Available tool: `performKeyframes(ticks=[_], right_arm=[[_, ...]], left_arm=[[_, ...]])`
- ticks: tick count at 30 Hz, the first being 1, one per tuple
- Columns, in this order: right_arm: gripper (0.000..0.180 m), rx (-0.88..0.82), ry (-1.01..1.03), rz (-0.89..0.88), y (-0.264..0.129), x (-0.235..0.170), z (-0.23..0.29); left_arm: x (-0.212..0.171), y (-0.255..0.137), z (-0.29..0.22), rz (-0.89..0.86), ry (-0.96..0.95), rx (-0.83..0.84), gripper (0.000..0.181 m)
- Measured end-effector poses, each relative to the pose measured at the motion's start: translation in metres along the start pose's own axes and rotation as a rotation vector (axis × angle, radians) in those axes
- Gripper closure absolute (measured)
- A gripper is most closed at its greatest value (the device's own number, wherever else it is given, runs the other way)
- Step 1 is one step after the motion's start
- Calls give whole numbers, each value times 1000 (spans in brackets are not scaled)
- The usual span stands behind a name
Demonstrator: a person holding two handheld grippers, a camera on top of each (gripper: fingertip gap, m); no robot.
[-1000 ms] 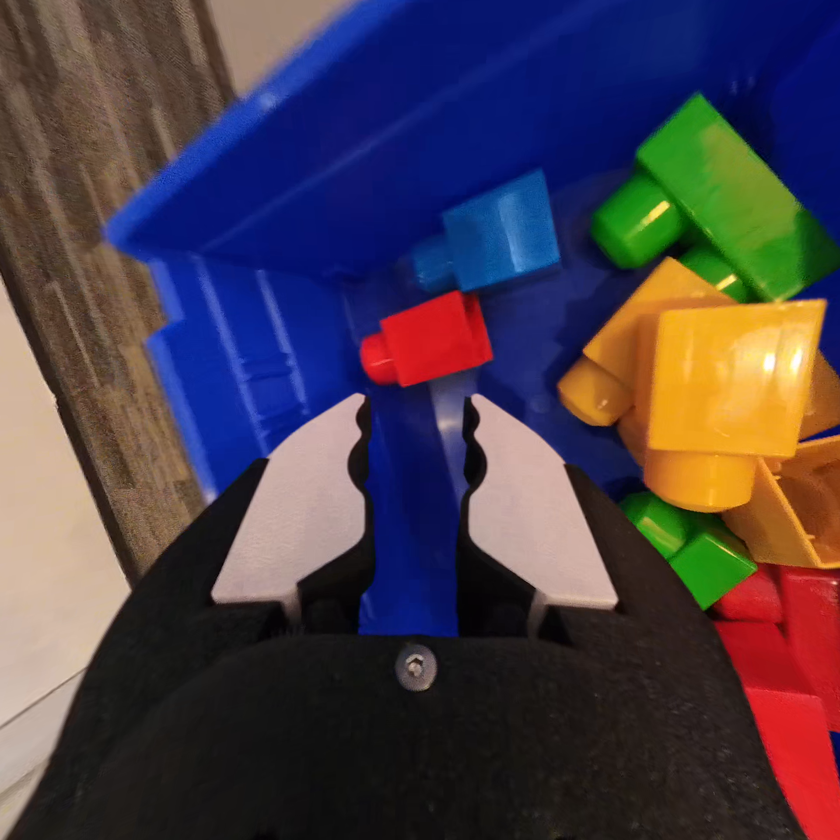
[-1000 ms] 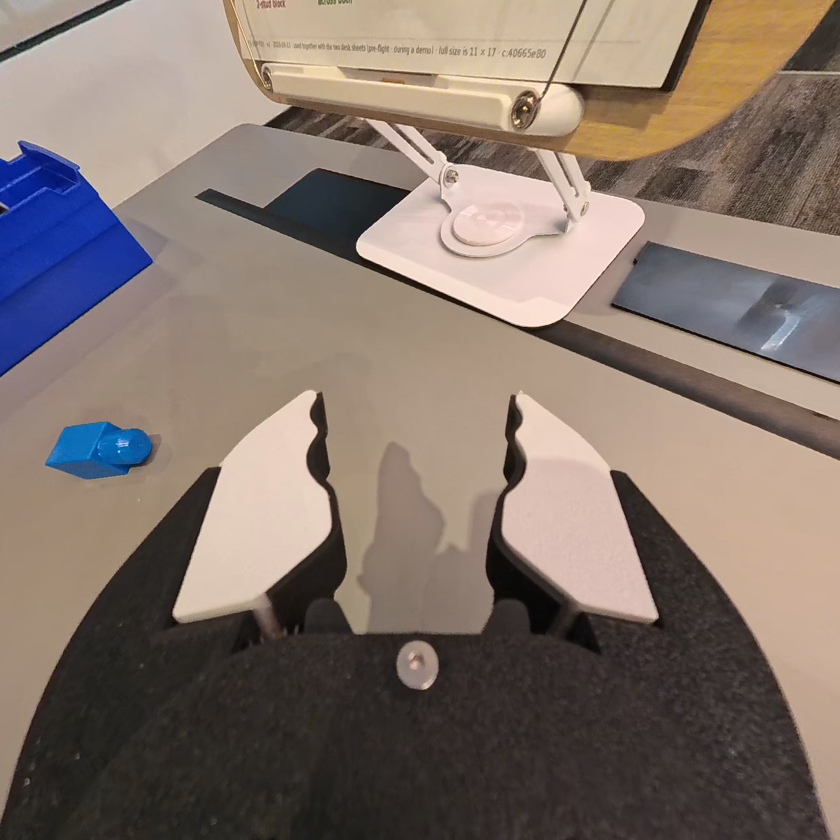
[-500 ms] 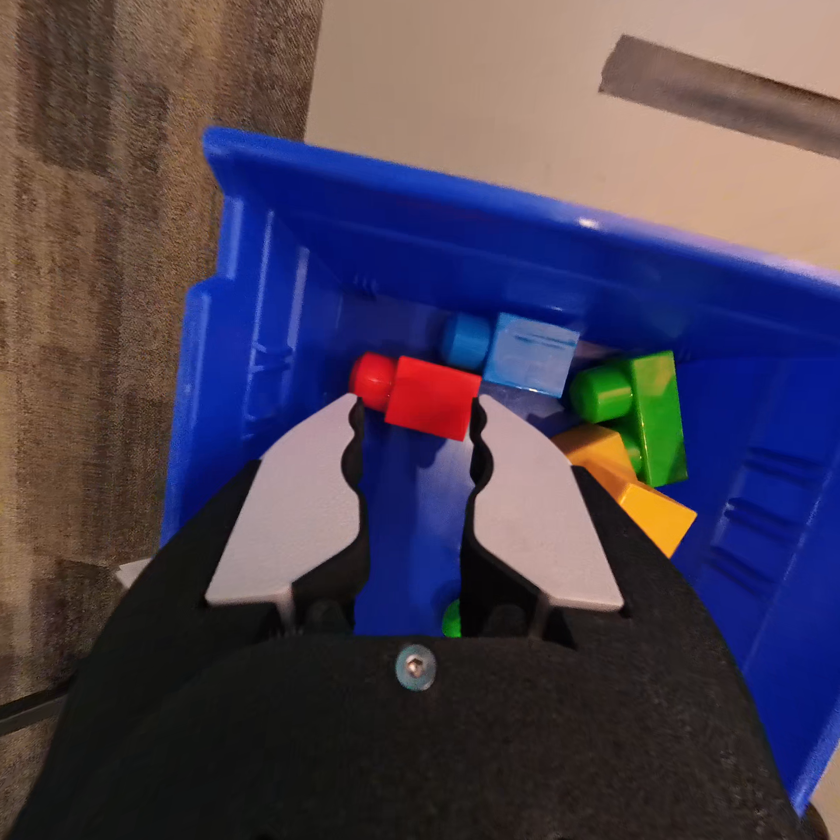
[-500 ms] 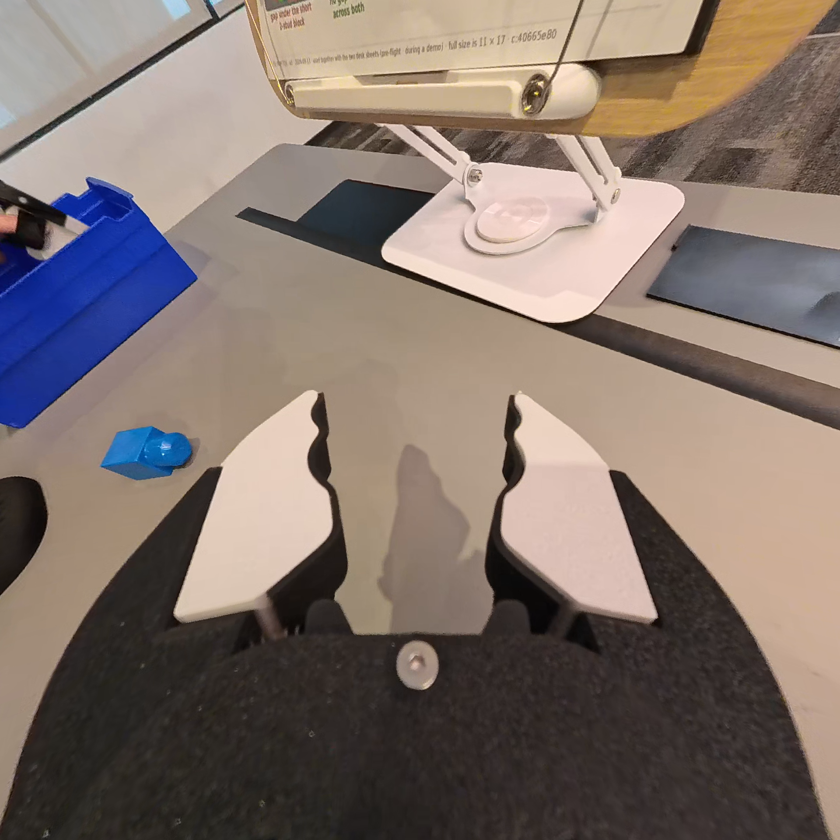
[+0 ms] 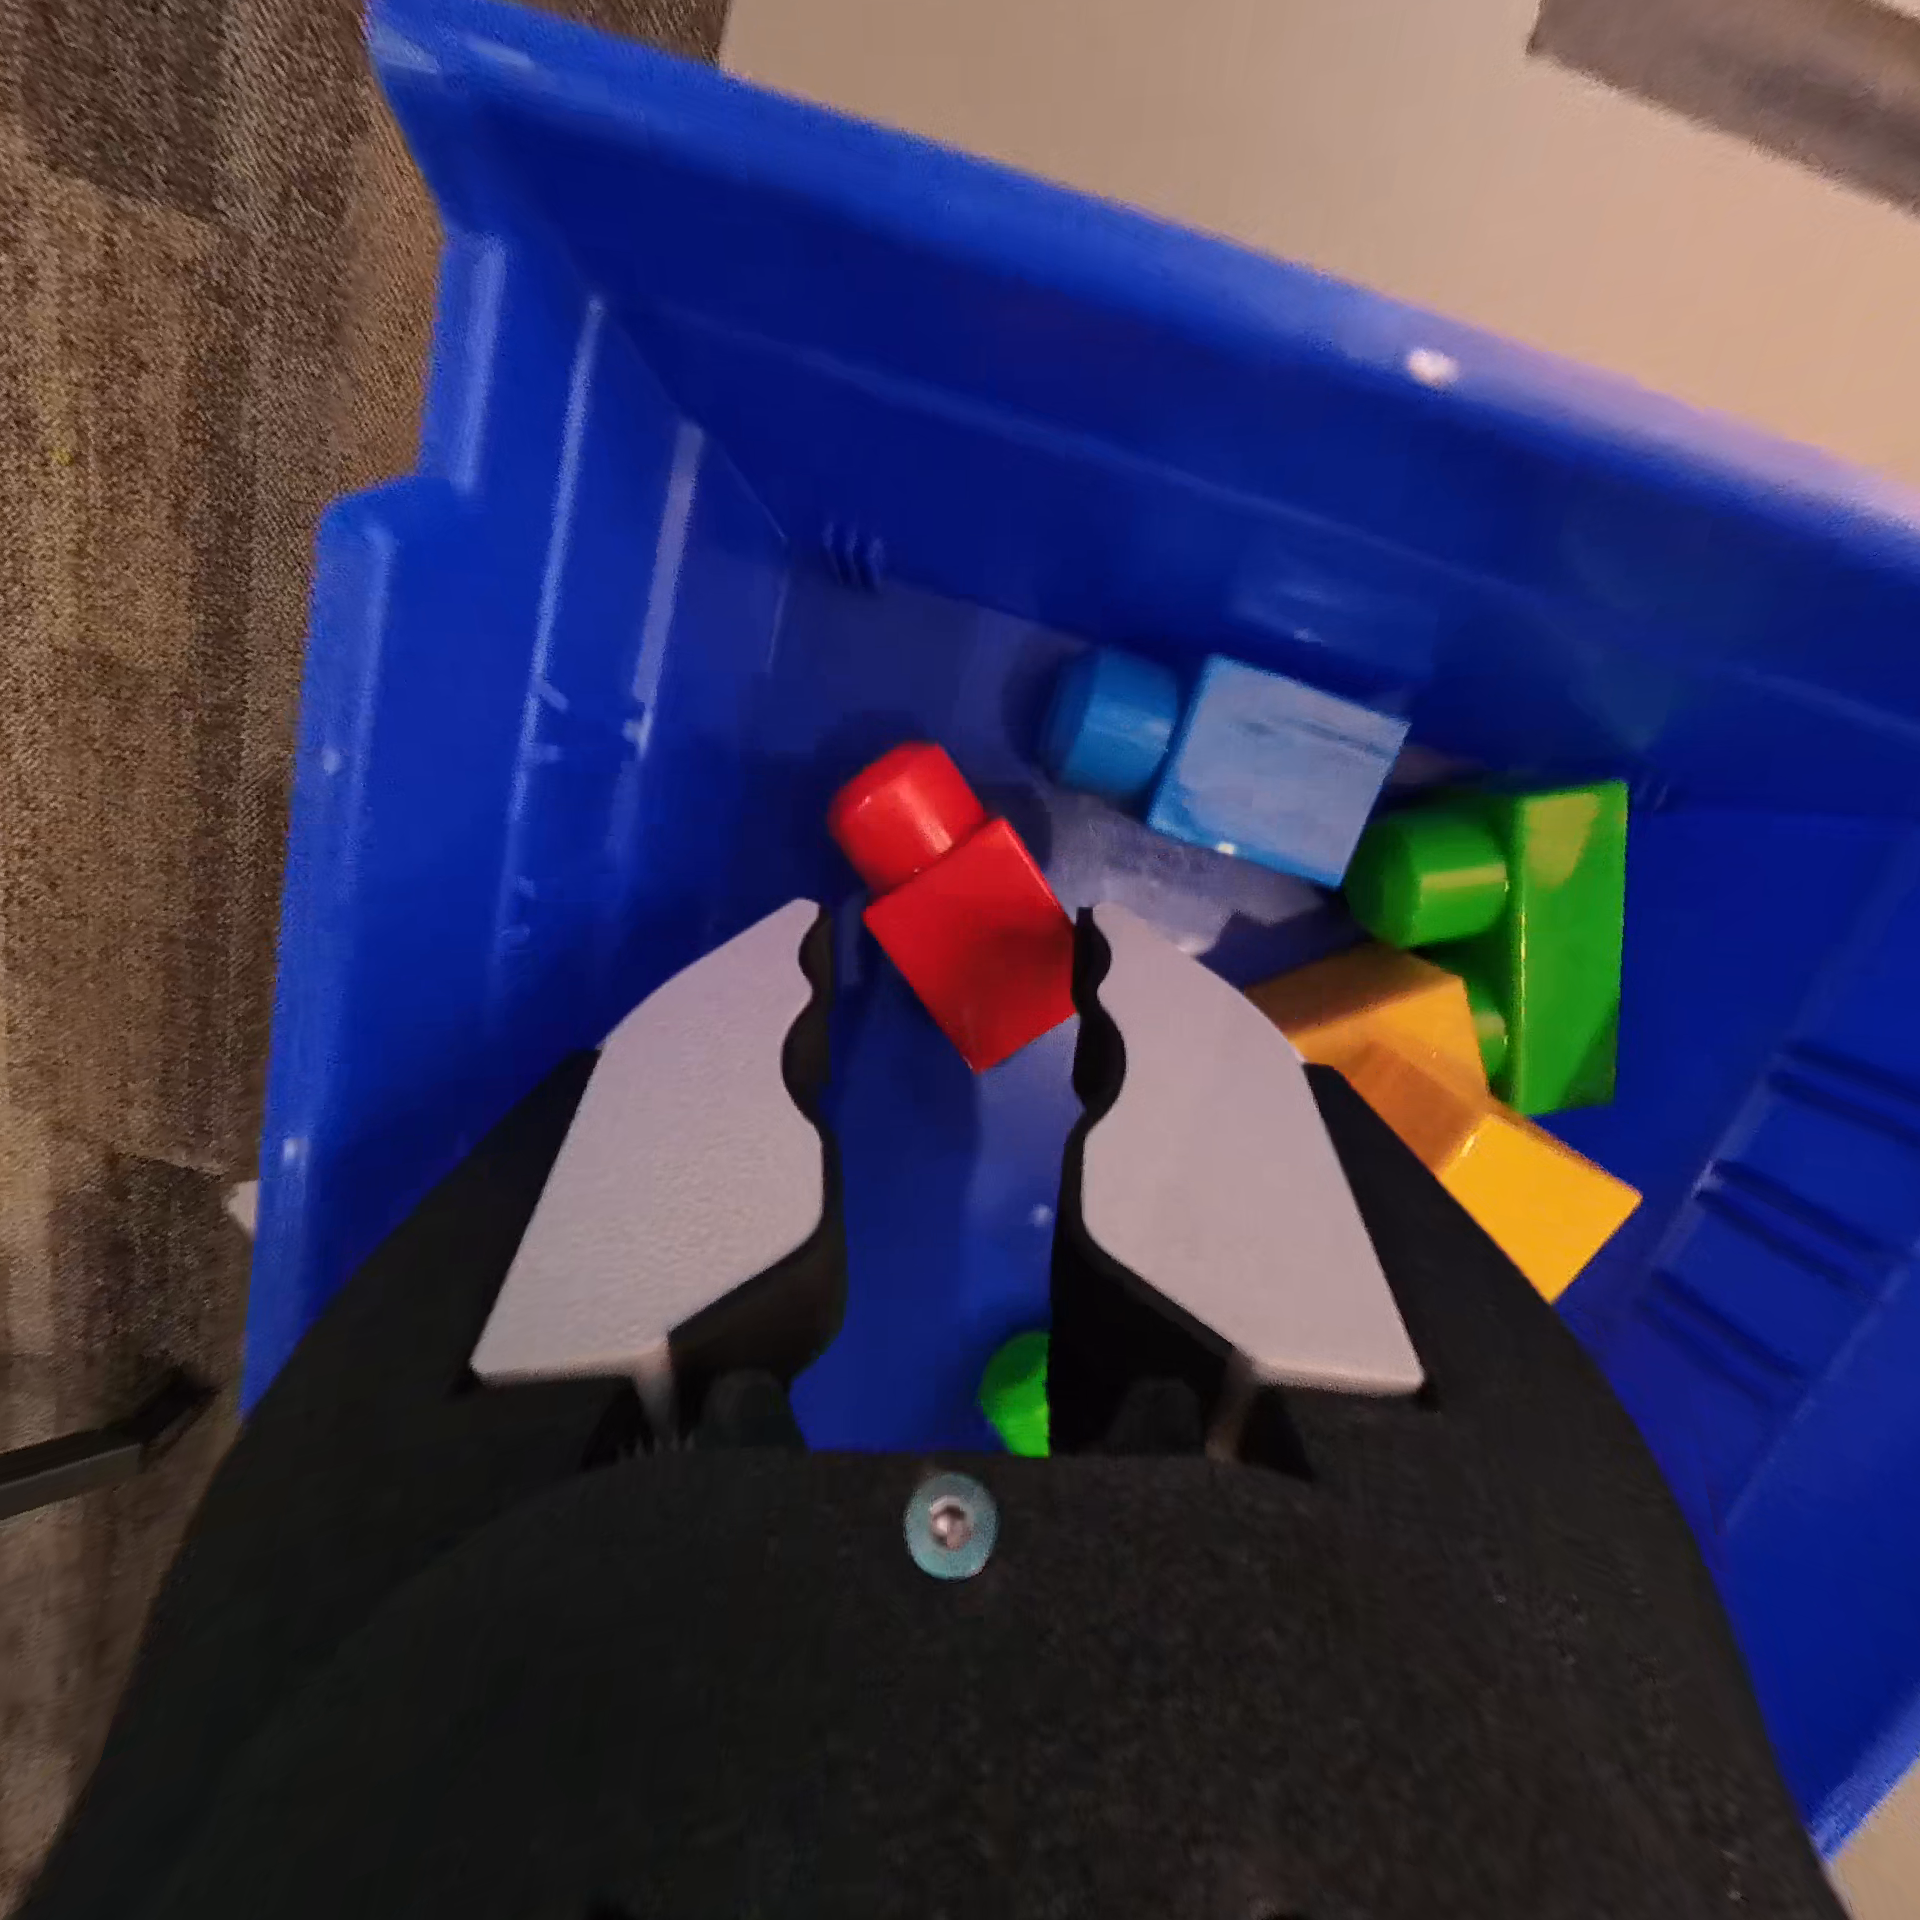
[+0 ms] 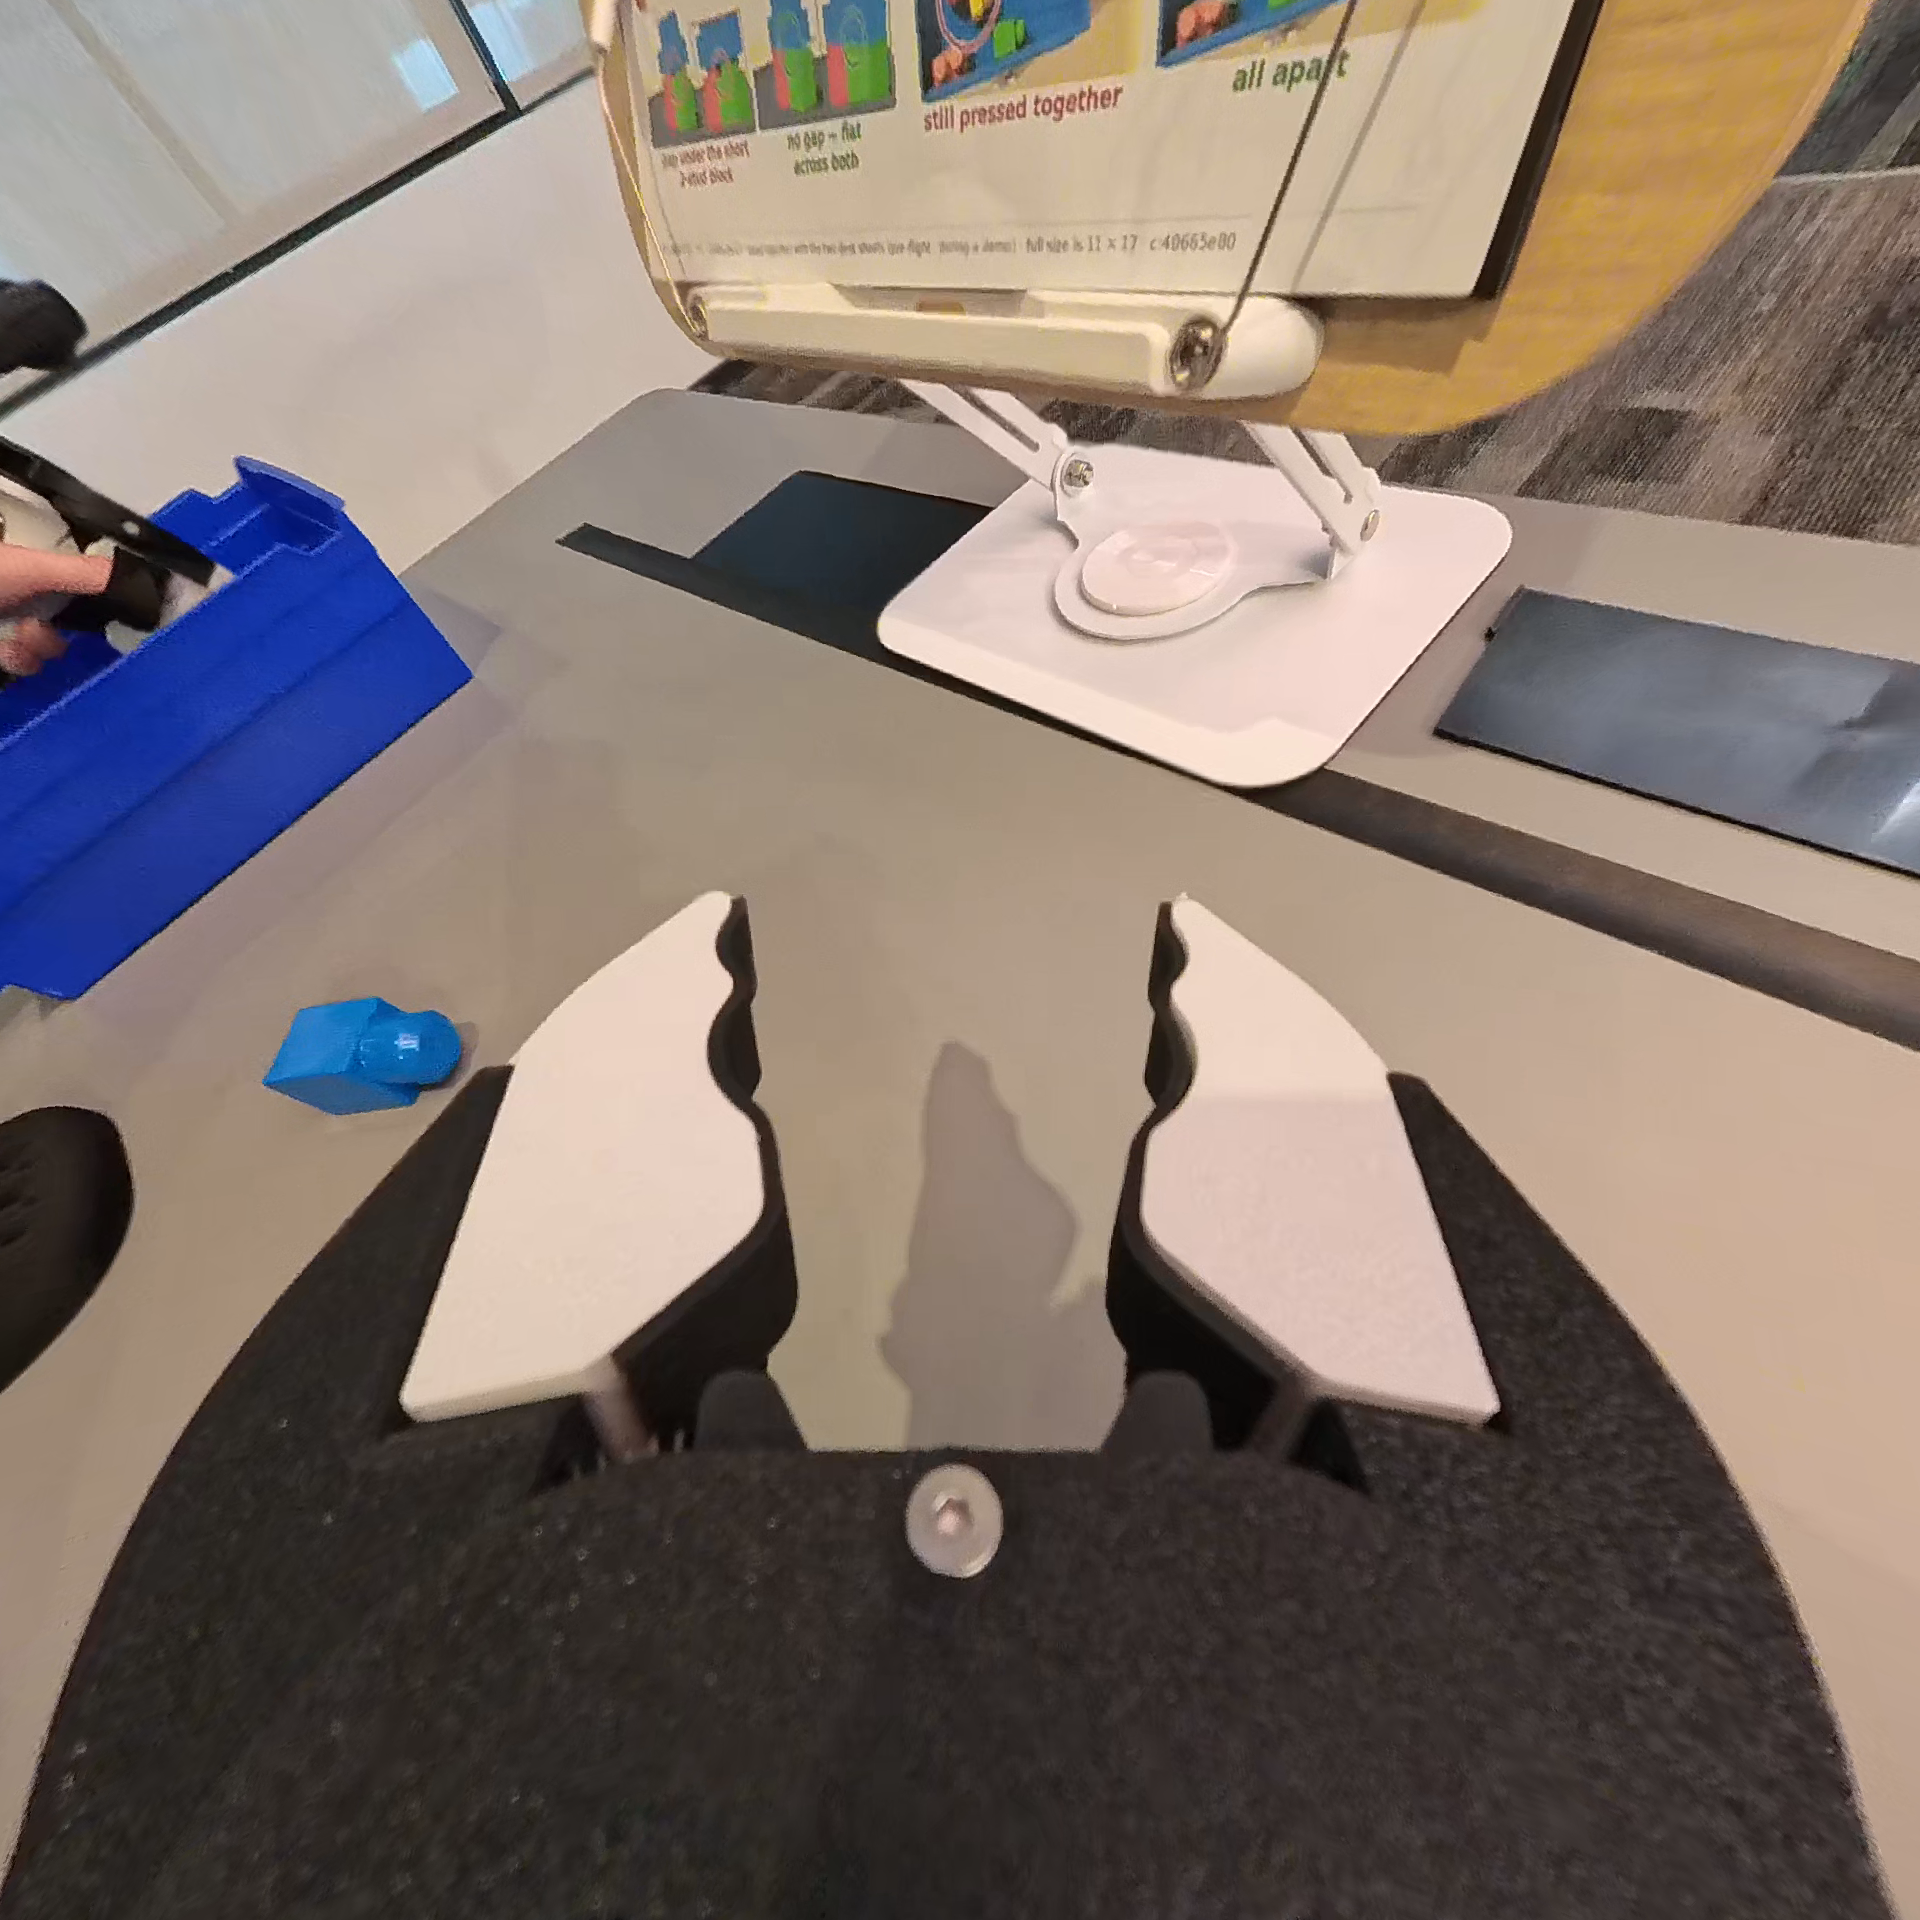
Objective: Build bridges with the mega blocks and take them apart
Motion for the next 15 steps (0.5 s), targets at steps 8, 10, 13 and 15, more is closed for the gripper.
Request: performKeyframes(ticks=[8,10,13,15], right_arm=[[108,29,27,-42,-2,5,-1],[109,40,36,-33,1,3,-2],[109,37,33,-27,3,2,-2],[109,38,25,-17,3,1,0]], left_arm=[[-15,2,-2,86,123,20,140],[-20,11,0,126,163,68,140],[-23,16,2,104,216,109,144],[-24,14,2,58,222,72,143]])
Point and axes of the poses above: each gripper's, where its closed fingertips meet, y out along the fingers, x out of its top, z = x × y across the jaws, the point moved 9 cm from there along -y, back along the fingers, and after that the axes turned 1 degree about -y, right-handed, at the moved point
